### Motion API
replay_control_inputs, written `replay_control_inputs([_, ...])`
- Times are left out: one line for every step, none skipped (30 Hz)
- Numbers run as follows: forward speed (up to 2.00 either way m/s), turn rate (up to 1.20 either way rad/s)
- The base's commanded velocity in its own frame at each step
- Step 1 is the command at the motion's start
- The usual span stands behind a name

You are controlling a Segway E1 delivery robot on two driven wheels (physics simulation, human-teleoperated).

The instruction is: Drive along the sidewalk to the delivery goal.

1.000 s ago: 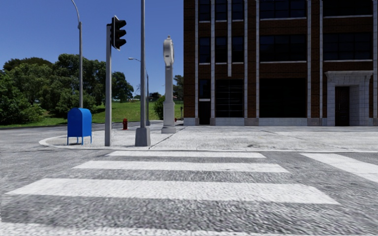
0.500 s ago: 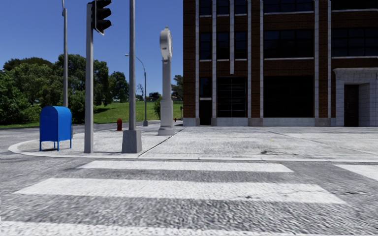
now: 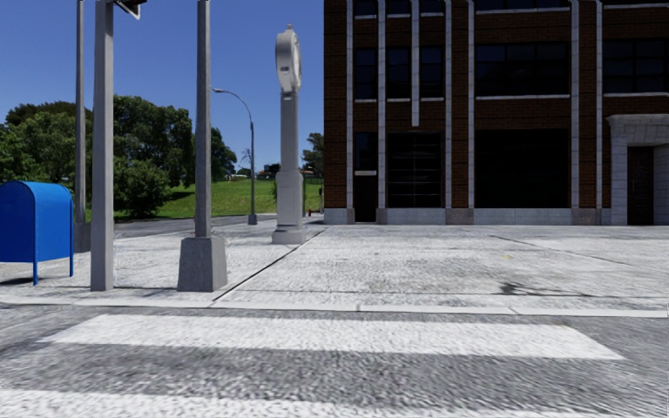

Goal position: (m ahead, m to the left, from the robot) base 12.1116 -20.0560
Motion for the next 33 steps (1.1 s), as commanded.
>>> replay_control_inputs([2.00,0.00])
replay_control_inputs([2.00,0.00])
replay_control_inputs([2.00,0.00])
replay_control_inputs([2.00,0.00])
replay_control_inputs([2.00,0.00])
replay_control_inputs([2.00,0.00])
replay_control_inputs([1.99,0.00])
replay_control_inputs([1.99,0.00])
replay_control_inputs([1.99,0.00])
replay_control_inputs([1.99,0.00])
replay_control_inputs([1.99,0.00])
replay_control_inputs([1.99,0.00])
replay_control_inputs([1.99,0.00])
replay_control_inputs([1.99,0.00])
replay_control_inputs([1.99,0.00])
replay_control_inputs([1.99,0.00])
replay_control_inputs([1.99,0.00])
replay_control_inputs([1.99,0.00])
replay_control_inputs([1.99,0.00])
replay_control_inputs([1.99,0.00])
replay_control_inputs([1.99,0.00])
replay_control_inputs([1.99,0.00])
replay_control_inputs([1.99,0.00])
replay_control_inputs([1.99,0.00])
replay_control_inputs([1.99,0.00])
replay_control_inputs([1.99,0.00])
replay_control_inputs([1.94,0.00])
replay_control_inputs([1.77,-0.13])
replay_control_inputs([1.55,-0.39])
replay_control_inputs([1.44,-0.48])
replay_control_inputs([1.44,-0.48])
replay_control_inputs([1.36,-0.51])
replay_control_inputs([1.34,-0.52])
